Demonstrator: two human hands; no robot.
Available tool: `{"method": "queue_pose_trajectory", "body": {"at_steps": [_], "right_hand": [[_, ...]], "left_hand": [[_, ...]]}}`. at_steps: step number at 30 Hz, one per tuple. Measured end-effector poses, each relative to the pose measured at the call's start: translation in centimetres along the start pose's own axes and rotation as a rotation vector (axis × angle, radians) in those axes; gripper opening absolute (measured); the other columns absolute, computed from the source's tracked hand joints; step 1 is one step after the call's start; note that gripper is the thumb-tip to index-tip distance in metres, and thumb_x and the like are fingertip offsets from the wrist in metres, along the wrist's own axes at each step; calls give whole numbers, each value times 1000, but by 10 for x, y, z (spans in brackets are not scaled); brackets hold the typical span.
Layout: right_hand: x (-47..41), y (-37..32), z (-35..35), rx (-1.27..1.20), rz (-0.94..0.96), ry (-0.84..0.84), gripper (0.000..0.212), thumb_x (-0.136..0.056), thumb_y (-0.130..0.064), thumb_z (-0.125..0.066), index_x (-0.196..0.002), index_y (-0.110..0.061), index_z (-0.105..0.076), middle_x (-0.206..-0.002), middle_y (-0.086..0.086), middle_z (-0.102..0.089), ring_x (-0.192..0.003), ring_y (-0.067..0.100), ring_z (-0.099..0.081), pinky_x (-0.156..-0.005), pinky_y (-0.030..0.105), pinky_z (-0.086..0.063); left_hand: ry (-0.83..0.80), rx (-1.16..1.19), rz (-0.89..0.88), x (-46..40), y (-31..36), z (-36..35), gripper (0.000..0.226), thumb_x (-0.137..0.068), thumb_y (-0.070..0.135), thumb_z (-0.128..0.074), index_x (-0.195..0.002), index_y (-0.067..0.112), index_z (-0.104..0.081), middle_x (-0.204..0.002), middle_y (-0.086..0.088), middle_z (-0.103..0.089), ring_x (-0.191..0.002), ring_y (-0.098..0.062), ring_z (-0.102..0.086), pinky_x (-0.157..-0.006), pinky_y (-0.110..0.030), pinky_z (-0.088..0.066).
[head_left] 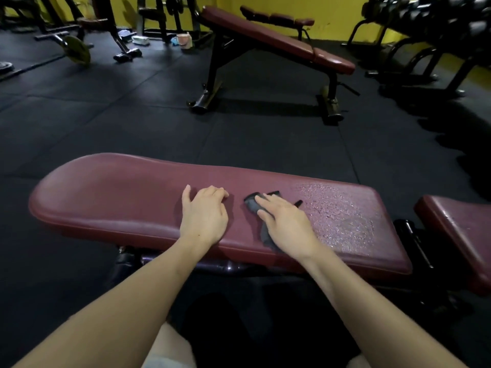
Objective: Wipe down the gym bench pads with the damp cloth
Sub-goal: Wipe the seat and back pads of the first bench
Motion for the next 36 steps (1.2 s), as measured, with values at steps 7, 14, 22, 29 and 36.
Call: {"method": "queue_pose_trajectory", "body": {"at_steps": [7, 14, 22, 29, 36], "right_hand": [[29, -40, -30, 109, -46, 119, 45, -105, -36, -40, -139, -18, -63, -144, 4, -61, -134, 22, -56, -114, 40, -44], [62, 13, 9, 43, -130, 136, 45, -108, -41, -43, -151, -31, -49, -157, -12, -47, -148, 9, -36, -118, 23, -25], [41, 23, 11, 14, -147, 63, 42, -107, -36, -49, -148, -26, -55, -156, -5, -49, -149, 20, -36, -120, 34, -26], [-76, 62, 21, 4, -239, 64, 42, -107, -37, -47, -147, -28, -56, -150, -1, -56, -139, 27, -48, -111, 35, -37], [-17, 58, 26, -17, -186, -4, 42, -107, -37, -48, -149, -31, -52, -158, -6, -46, -147, 21, -40, -118, 35, -30]], "left_hand": [[61, 69, 19, 7, 1, 8, 34, -96, 14, -42, -115, 27, -67, -121, 11, -68, -123, -12, -56, -126, -48, -12], [10, 62, -30, 6, 3, 2, 31, -94, 25, -44, -116, 27, -65, -124, 10, -66, -122, -15, -55, -123, -48, -21], [-44, -17, -159, -13, 29, -2, 36, -99, 35, -43, -127, 29, -64, -126, 2, -60, -120, -23, -52, -104, -43, -38], [-88, 49, -199, -15, 61, -30, 46, -102, 40, -35, -142, 31, -55, -156, 7, -47, -150, -18, -33, -122, -45, -25], [-177, 18, -180, -15, 60, -34, 49, -103, 44, -32, -150, 35, -46, -164, 8, -35, -155, -18, -23, -125, -48, -16]]}}
Point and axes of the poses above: each hand's wrist, its own x-axis away from the middle knuckle, its own z-axis out of the back of the hand, y = z × x, the point moved 7 cm from there along -x, towards the middle knuckle
